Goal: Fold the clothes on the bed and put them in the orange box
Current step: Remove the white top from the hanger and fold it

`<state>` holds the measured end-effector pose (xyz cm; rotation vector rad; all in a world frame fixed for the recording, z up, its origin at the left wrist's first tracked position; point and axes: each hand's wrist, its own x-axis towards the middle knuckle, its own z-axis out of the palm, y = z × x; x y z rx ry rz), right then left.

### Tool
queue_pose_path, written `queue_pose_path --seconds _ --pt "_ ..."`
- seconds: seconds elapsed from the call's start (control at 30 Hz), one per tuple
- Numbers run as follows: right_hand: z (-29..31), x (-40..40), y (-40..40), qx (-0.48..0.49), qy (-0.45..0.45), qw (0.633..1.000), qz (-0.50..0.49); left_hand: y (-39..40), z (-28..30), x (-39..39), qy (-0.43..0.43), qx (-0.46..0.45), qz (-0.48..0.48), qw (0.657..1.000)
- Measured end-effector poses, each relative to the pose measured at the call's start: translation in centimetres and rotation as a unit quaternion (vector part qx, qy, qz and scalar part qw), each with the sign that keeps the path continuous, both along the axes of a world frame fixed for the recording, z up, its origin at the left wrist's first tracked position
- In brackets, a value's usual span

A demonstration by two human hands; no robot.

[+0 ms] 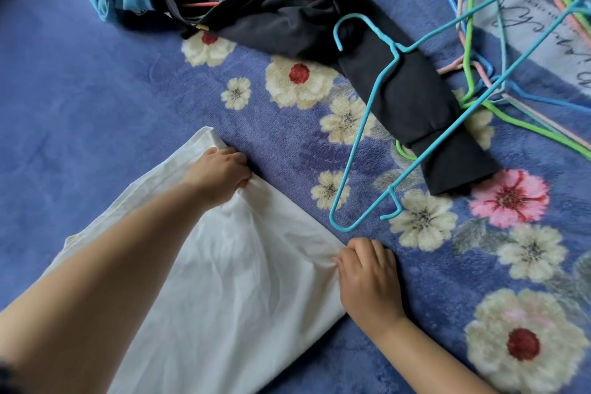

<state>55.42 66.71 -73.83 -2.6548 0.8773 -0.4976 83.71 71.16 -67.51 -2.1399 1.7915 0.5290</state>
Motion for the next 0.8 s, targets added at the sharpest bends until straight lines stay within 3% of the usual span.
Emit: queue_pose_path --seconds 0.2,0.3,0.5,0.67,0.8 --pt "0.7 -0.4 -0.2 0.019 -0.019 1.000 -0.001 -1.6 1.9 0.6 -0.050 -0.127 0.001 0.991" --pt "1.5 -0.6 -0.7 0.048 -0.007 0.999 -0.006 -3.6 2.4 0.7 -0.074 -0.153 -0.045 0.984" --pt "1.5 -0.1 -1.7 0.060 0.037 0.997 0.027 -3.6 0.1 0.7 -0.073 -0.057 -0.080 0.992" --pt "1.4 -2.2 -3.0 0.304 -0.123 0.945 0.007 -3.9 -0.3 1.3 -0.137 -0.097 -0.100 0.981" --pt "1.5 -3.6 -2.1 0.195 -0.032 0.980 0.039 -4.6 -1.3 1.1 -0.211 -0.098 -0.076 0.970"
